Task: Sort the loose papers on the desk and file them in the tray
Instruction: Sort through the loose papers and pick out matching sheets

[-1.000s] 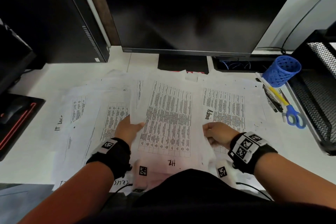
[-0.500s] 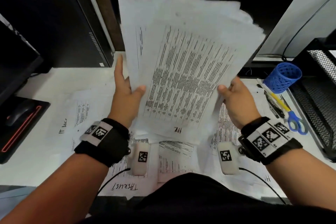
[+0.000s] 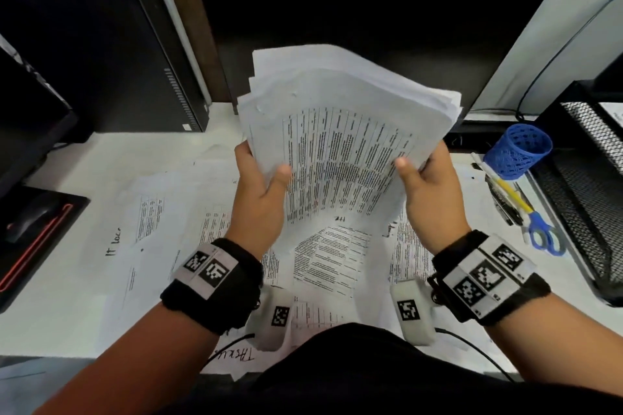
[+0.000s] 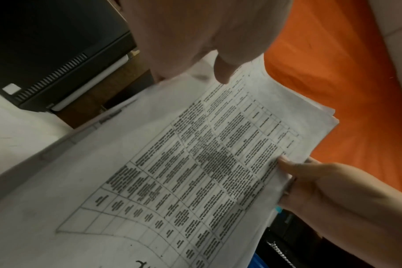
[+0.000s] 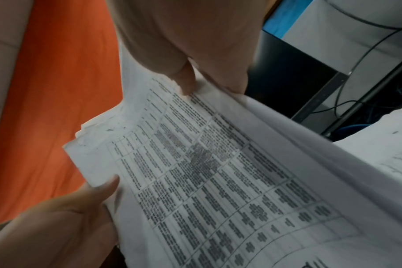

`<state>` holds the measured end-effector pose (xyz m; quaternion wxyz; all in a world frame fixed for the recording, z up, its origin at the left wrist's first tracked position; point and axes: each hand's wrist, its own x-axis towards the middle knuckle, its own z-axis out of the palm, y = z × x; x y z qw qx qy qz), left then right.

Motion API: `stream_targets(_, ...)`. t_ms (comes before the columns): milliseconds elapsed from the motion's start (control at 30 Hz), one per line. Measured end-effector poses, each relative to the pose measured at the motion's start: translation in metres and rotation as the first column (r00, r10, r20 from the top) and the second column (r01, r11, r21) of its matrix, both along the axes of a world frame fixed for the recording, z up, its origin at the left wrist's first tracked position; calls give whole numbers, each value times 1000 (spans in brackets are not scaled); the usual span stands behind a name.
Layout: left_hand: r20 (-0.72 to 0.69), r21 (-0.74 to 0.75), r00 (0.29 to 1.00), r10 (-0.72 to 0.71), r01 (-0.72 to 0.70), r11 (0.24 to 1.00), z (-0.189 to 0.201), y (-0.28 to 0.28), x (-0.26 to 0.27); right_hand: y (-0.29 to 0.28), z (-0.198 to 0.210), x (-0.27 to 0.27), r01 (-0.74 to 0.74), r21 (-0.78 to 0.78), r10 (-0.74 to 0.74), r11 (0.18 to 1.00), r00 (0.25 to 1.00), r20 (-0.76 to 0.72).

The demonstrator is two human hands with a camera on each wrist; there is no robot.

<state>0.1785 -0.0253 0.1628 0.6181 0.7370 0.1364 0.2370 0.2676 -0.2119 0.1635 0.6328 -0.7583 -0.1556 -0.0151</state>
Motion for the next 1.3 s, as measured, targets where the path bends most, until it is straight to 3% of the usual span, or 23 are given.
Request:
stream_targets(200, 92, 0, 996, 13, -13, 1000, 8, -8, 4, 5, 13, -3, 78, 102, -90, 992, 990, 113)
stream_targets(467, -41, -31, 999, 35, -36, 999, -10, -1, 5, 3, 30, 4, 61, 153, -95, 986, 970, 222)
stream_targets(600, -97, -48, 995, 37, -41, 998, -20, 1, 9, 2, 36, 11, 57, 7, -56, 998, 930, 363)
stream_targets(733, -174, -8, 985, 16, -17, 1000, -30, 4, 12, -2, 38, 14, 115, -24, -99, 993, 928, 358)
stream_targets(900, -225, -32, 973, 52, -61, 998, -38, 2, 12, -8, 28, 20, 66, 114, -87, 991, 979, 186)
stream_targets(1100, -164, -138, 981, 108, -132, 982, -25, -6, 19, -29, -17, 12, -16, -70, 10, 997, 996, -94)
stream_targets(1200, -116, -221, 992, 47, -72, 973, -17, -12, 24, -41, -33, 4, -31, -81, 17, 996, 985, -171)
stream_targets(1300, -143, -209, 989, -33, 2, 978, -12, -22, 28, -51, -34, 4, -6, -62, -6, 998, 981, -192)
